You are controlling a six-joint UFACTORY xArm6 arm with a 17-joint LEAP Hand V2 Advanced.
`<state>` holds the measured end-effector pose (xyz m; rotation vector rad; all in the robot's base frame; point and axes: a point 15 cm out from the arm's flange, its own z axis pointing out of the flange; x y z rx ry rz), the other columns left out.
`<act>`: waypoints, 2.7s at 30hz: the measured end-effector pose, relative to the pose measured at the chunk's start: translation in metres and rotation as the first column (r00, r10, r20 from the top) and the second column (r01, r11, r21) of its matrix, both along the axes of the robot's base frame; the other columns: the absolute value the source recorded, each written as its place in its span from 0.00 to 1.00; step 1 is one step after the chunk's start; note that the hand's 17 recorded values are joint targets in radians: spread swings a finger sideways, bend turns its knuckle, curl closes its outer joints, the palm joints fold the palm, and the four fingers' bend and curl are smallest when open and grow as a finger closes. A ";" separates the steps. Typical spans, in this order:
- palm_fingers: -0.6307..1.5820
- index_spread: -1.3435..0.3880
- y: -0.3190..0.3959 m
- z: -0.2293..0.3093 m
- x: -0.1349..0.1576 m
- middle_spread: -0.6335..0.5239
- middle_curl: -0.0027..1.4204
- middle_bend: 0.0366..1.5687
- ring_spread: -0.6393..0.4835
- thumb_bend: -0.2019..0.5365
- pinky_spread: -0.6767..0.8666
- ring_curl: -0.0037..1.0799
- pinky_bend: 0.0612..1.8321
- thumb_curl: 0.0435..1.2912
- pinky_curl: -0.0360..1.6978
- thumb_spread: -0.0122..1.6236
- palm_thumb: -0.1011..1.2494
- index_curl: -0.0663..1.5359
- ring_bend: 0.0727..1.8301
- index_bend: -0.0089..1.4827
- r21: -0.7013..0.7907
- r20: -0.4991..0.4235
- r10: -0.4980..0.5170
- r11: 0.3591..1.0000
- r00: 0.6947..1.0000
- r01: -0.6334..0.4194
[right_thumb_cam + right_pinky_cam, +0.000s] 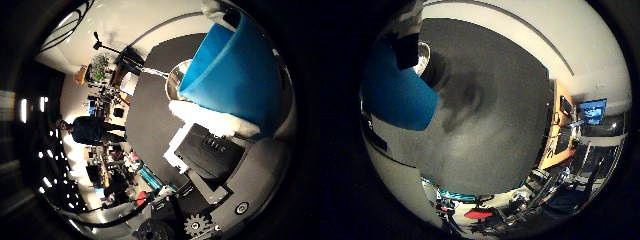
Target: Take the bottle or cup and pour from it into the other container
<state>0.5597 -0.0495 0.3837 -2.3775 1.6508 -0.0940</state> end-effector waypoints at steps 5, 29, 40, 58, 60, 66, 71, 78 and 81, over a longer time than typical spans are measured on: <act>0.73 0.40 0.019 0.005 0.013 0.24 0.69 0.56 0.32 0.23 0.16 0.62 0.53 0.47 0.60 0.43 0.71 0.74 0.64 0.13 -0.065 0.041 0.026 0.998 0.999 -0.023; 0.75 0.41 0.081 0.040 0.042 0.24 0.68 0.53 0.31 0.23 0.17 0.61 0.54 0.49 0.55 0.39 0.71 0.72 0.62 0.13 -0.566 0.097 0.330 0.795 0.939 -0.221; 0.76 0.42 0.113 0.047 0.043 0.23 0.68 0.53 0.31 0.23 0.17 0.60 0.54 0.49 0.54 0.38 0.71 0.72 0.62 0.13 -0.709 0.033 0.437 0.644 0.899 -0.287; 0.74 0.41 0.114 0.023 0.042 0.23 0.69 0.54 0.31 0.23 0.18 0.61 0.56 0.49 0.54 0.39 0.71 0.72 0.63 0.13 -0.889 -0.217 0.396 0.298 0.892 -0.349; 0.74 0.41 0.110 0.024 0.043 0.23 0.69 0.54 0.31 0.23 0.18 0.61 0.56 0.49 0.54 0.39 0.71 0.72 0.63 0.13 -0.897 -0.227 0.385 0.275 0.895 -0.346; 0.73 0.41 0.103 0.026 0.045 0.23 0.69 0.55 0.31 0.23 0.17 0.62 0.56 0.49 0.54 0.40 0.71 0.73 0.64 0.13 -0.915 -0.242 0.361 0.223 0.901 -0.335; 0.73 0.41 0.106 0.024 0.048 0.23 0.69 0.55 0.31 0.23 0.18 0.61 0.57 0.49 0.55 0.40 0.70 0.73 0.64 0.13 -0.921 -0.252 0.362 0.197 0.898 -0.338; 0.73 0.41 0.111 0.013 0.049 0.23 0.69 0.56 0.32 0.23 0.18 0.62 0.57 0.49 0.55 0.41 0.70 0.73 0.65 0.13 -0.920 -0.272 0.355 0.178 0.894 -0.350; 0.73 0.41 0.114 0.012 0.048 0.23 0.69 0.56 0.32 0.23 0.18 0.62 0.56 0.49 0.55 0.41 0.70 0.73 0.65 0.13 -0.920 -0.272 0.359 0.176 0.893 -0.351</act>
